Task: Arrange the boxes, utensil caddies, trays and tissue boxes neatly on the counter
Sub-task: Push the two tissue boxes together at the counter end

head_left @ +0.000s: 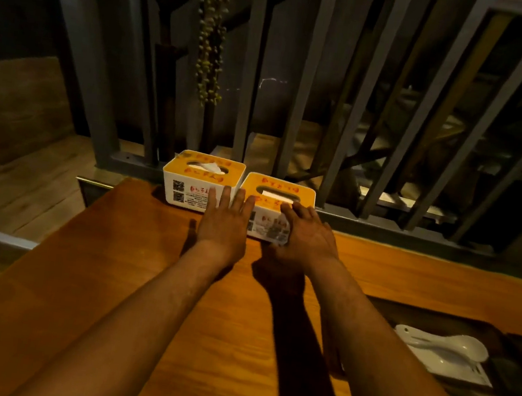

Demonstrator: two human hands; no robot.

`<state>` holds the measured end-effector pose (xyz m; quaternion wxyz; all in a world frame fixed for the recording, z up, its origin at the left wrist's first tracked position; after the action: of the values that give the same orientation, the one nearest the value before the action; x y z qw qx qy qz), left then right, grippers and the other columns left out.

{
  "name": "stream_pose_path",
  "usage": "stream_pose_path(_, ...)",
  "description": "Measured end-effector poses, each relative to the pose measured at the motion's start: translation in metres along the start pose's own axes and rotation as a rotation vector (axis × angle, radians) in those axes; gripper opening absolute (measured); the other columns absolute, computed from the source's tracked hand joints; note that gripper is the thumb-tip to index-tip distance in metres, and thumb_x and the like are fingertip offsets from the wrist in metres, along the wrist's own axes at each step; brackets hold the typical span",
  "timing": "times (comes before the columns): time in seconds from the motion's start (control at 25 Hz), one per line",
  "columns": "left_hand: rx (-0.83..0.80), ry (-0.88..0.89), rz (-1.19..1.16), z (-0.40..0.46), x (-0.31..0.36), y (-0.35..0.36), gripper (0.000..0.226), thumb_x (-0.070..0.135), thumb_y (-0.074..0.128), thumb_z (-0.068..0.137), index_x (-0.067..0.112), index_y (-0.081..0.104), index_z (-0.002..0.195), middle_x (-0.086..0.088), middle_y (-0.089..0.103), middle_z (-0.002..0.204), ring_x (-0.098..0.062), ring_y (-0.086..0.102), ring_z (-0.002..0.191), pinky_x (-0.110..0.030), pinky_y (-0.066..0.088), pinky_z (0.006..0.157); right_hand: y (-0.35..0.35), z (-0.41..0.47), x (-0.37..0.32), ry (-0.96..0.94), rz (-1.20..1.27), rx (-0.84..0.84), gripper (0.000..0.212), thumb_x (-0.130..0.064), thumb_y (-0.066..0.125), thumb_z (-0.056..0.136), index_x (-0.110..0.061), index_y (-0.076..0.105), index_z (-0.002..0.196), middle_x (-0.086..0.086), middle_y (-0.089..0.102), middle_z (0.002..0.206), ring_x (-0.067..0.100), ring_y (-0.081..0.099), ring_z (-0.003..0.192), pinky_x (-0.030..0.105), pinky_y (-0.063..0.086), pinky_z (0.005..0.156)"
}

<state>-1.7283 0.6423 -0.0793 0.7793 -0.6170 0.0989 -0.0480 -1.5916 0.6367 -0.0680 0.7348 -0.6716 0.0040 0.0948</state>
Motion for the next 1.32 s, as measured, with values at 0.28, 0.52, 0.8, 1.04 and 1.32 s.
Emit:
stream_pose_path(0.28,0.082,0.02,-0.086,0.031,-0.005,0.017,0.097,0.033,0.06,0.084,0.018,-0.005,0.153,-0.013,0.002,0.162,-0.038,-0.003,0.148,-0.057,0.0,0.119,0.016,0.046,0.009,0.006,0.007,0.055,0.104,-0.062,0.069,0.074,-0.029,0.011,0.154,0.001,0.01,0.164,0.032,0.004,0.15,0.055,0.019,0.118)
stream_pose_path(0.52,0.08,-0.008,-0.124,0.029,-0.006,0.015,0.1,0.032,0.062,0.083,0.017,-0.009,0.153,-0.014,-0.002,0.163,-0.037,-0.006,0.148,-0.056,0.003,0.119,0.019,0.05,0.007,-0.023,-0.049,0.002,0.109,-0.06,0.069,0.075,-0.028,0.002,0.155,0.002,0.003,0.164,0.036,-0.003,0.149,0.058,0.019,0.118)
stream_pose_path(0.8,-0.046,0.048,0.055,0.01,0.025,-0.043,0.067,0.042,0.055,0.089,0.02,0.032,0.149,-0.016,0.028,0.156,-0.041,0.015,0.145,-0.064,0.003,0.115,-0.022,0.0,0.009,-0.022,-0.043,0.028,0.089,-0.048,0.069,0.081,-0.032,0.019,0.153,0.007,0.004,0.165,0.035,0.02,0.146,0.055,0.034,0.111)
stream_pose_path(1.04,0.053,0.165,-0.371,-0.099,0.121,-0.089,0.037,0.037,0.054,0.092,0.028,0.059,0.127,-0.001,0.065,0.121,-0.023,0.057,0.114,-0.043,0.044,0.099,-0.048,-0.122,0.07,0.079,0.189,0.139,0.042,-0.039,0.067,0.084,-0.031,0.06,0.125,-0.003,0.053,0.136,0.019,0.056,0.115,0.036,0.049,0.088)
stream_pose_path(1.32,0.097,0.162,-0.435,-0.182,0.247,-0.076,0.044,0.041,0.052,0.091,0.032,0.052,0.133,0.001,0.052,0.138,-0.021,0.043,0.126,-0.039,0.037,0.104,-0.049,-0.268,0.19,0.065,0.204,0.191,0.048,-0.046,0.062,0.083,-0.033,0.058,0.128,-0.001,0.05,0.139,0.022,0.047,0.125,0.042,0.045,0.101)
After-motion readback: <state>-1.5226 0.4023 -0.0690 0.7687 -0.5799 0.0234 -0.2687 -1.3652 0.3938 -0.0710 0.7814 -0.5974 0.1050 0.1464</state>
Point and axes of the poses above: each hand's wrist, its own z-axis towards the middle knuckle, its own y-axis out of the palm, x = y × z, the point moved 10 cm from there along z, towards the middle knuckle
